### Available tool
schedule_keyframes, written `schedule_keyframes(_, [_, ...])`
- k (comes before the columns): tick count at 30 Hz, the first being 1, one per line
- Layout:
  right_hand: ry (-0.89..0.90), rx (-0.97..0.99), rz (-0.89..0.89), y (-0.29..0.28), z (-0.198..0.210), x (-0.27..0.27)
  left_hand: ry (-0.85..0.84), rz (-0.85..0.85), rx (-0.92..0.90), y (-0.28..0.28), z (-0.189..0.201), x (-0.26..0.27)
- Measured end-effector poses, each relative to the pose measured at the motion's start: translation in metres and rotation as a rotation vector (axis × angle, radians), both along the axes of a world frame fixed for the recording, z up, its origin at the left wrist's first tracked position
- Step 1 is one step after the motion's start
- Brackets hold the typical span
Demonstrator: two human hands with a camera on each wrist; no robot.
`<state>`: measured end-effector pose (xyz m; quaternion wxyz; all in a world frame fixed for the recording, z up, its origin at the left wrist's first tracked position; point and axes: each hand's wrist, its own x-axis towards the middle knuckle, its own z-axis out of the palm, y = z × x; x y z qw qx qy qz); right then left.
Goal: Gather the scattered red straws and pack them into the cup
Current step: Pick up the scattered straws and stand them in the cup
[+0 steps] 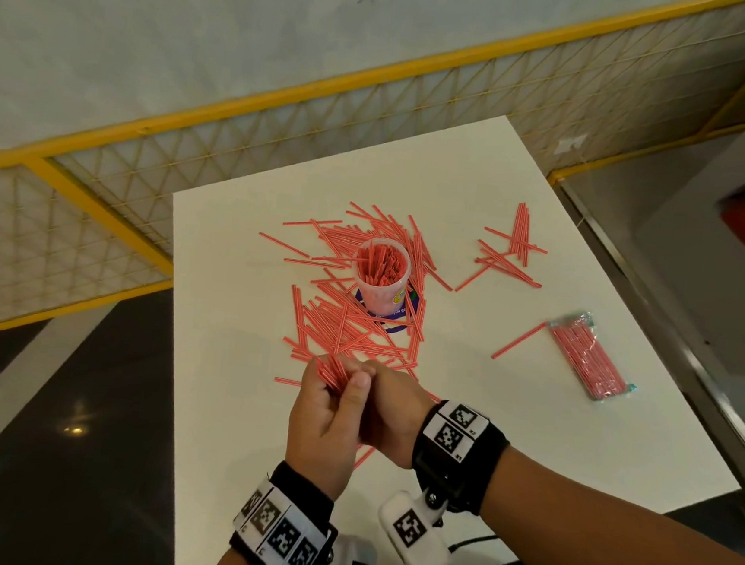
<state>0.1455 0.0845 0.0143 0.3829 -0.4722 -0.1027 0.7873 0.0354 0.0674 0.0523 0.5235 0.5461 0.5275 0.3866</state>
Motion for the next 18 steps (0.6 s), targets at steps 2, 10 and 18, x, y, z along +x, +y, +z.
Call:
schedule_keyframes(2, [-0.042,0.012,0.014,-0.002,0.000,-0.002,0.015,0.030,-0.041,0.001,-0.002,-0.002])
schedule_keyframes(10, [-0.864,0.237,0.430,0.004,-0.002,0.007,0.118,0.090,-0.128,0.016,-0.008,-0.032])
schedule_keyframes(18, [-1.505,0.375,0.846,0.062,-0.048,-0.010,0.606,-0.157,-0.381,-0.023,-0.057,-0.102])
